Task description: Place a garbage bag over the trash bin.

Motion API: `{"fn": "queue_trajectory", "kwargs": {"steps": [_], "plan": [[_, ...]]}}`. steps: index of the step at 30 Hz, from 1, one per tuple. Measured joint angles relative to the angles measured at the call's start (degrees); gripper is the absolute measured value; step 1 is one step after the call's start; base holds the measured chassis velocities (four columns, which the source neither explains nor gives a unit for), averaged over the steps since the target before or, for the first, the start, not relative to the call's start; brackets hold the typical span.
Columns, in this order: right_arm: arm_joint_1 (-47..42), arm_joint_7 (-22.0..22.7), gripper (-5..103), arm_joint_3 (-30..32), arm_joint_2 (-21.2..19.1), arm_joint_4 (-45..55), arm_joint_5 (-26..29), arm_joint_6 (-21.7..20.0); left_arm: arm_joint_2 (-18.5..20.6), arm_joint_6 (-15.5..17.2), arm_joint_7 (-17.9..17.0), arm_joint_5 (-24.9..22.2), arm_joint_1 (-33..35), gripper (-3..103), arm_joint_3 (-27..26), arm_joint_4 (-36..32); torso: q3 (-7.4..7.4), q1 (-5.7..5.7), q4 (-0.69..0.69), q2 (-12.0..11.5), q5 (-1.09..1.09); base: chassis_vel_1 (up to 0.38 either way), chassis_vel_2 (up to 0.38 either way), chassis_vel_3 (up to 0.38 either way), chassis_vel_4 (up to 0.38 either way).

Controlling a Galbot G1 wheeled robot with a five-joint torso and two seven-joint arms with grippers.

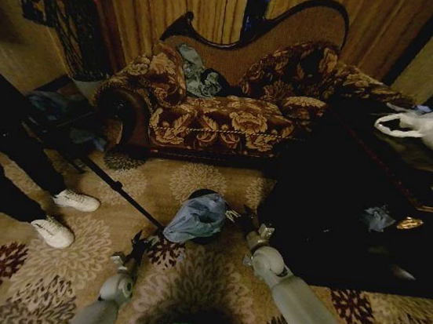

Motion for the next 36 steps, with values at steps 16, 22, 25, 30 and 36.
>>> {"fn": "queue_trajectory", "kwargs": {"steps": [16, 22, 25, 30, 36], "plan": [[-0.97, 1.37, 100, 3.94, 2.81, 1.08, -0.09, 1.02, 10.41, 32.41, -6.3, 11.02, -8.87, 100, -0.32, -23.86, 0.0, 0.0, 0.0, 0.01, -0.01, 0.0, 0.0, 0.0, 0.0], [-6.76, -4.58, 100, 11.5, 3.89, 4.99, 0.1, 2.17, 16.99, 31.73, 6.55, 16.74, -18.78, 100, 4.21, -18.17, 0.0, 0.0, -0.01, 0.01, -0.01, 0.0, 0.0, 0.0, 0.0], [-12.42, -8.99, 100, 18.63, 4.95, 8.42, -0.44, 3.08, 20.12, 27.49, 20.46, 19.51, -27.55, 100, 9.05, -10.39, 0.0, 0.0, -0.01, 0.01, -0.01, 0.0, 0.0, 0.0, 0.0], [-16.95, -11.47, 100, 23.26, 6.03, 9.73, -1.82, 4.11, 22.16, 25.02, 29.29, 20.13, -34.48, 100, 17.05, -4.23, 0.0, 0.0, -0.01, 0.01, 0.0, 0.0, 0.0, 0.0, 0.0], [-20.84, -15.13, 100, 28.29, 8.03, 10.74, -3.21, 5.0, 18.71, 17.29, 38.04, 24.39, -45.89, 100, 28.55, 11.95, 0.0, 0.0, -0.01, 0.01, -0.01, 0.0, 0.0, 0.0, 0.0]]}}
